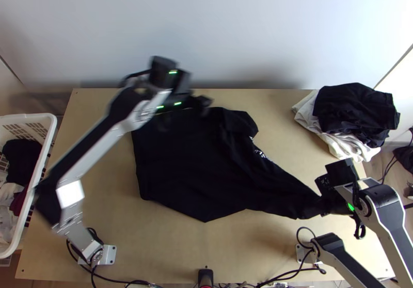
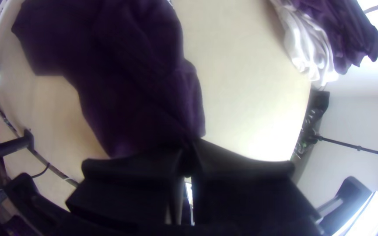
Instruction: Fold the t-shirt
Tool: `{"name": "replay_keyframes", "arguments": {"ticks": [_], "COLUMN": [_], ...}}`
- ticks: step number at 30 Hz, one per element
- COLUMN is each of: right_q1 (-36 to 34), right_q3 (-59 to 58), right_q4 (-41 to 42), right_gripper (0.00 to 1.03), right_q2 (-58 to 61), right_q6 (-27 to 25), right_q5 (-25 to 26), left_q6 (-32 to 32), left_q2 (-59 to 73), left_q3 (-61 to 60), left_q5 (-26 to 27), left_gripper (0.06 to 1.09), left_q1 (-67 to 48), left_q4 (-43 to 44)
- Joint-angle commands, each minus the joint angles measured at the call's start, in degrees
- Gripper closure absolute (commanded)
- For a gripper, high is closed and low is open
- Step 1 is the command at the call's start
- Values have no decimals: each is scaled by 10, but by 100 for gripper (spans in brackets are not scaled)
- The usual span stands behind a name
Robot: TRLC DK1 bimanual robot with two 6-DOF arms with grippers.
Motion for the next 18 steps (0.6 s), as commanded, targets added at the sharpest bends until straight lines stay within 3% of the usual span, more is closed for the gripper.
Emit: {"name": "replay_keyframes", "arguments": {"ticks": [1,9,18], "right_q1": [1,7,11], "right_q3": [32,43,57], "right_q4": [10,24,31], "right_gripper": [100,100,100], "right_q2": [16,21,23], "right_q6": [4,5,4], "right_q5": [-17,-28,-32], "left_q6": [45,79,49], "left_q2": [-216,-373,-398], "left_q3": [-218,-438,-536], "left_q5": [48,48,45], "left_gripper": [11,13,14], "left_q1": [76,100,143], "left_q4": [-98,-203,-199]}}
